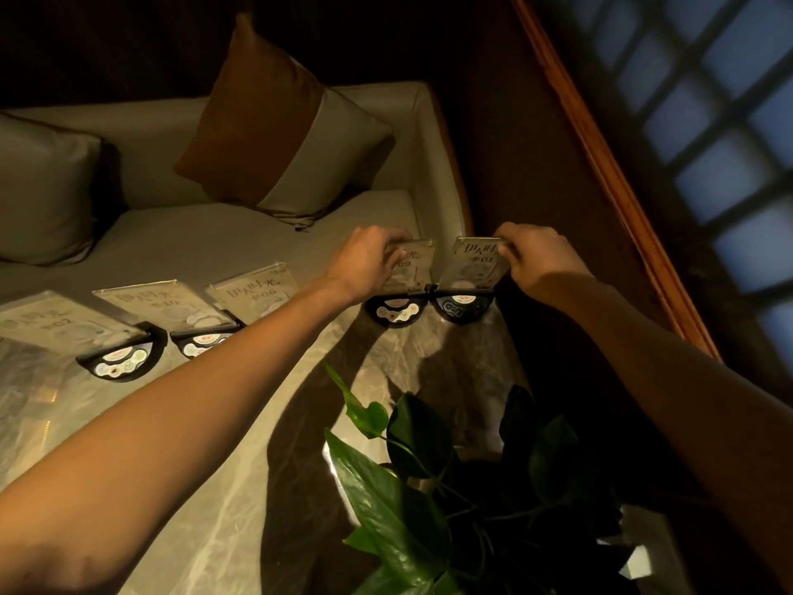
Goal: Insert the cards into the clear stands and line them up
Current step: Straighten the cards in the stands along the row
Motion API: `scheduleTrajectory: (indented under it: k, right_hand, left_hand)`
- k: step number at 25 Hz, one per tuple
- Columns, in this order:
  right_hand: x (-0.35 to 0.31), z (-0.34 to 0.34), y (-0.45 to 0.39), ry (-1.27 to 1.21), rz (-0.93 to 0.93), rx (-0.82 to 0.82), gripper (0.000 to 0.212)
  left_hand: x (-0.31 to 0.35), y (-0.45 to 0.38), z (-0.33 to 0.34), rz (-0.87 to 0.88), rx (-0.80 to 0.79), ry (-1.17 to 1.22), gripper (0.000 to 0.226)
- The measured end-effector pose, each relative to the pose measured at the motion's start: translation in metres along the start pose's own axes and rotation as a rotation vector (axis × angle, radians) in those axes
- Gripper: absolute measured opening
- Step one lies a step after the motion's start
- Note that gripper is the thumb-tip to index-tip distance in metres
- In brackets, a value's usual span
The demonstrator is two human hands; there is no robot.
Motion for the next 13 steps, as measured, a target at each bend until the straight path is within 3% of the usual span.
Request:
scheduleTrajectory:
  k: [13]
  right_hand:
    - [0.0061, 0.011, -0.0032, -0.187, -0.062, -0.094, 0.014]
  left_hand:
    - [-0.0017, 0.0076, 0.0057, 0.059, 0.029, 0.137, 0.019]
Point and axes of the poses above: each hand's wrist, its own y-axis away from the middle knuckle, its own z-axis out of the palm, x = y × z, the point moved 7 cm from there along -y, towards the middle knuckle, and after that the axes turned 3 degrees about -y, right-handed, at the moved point
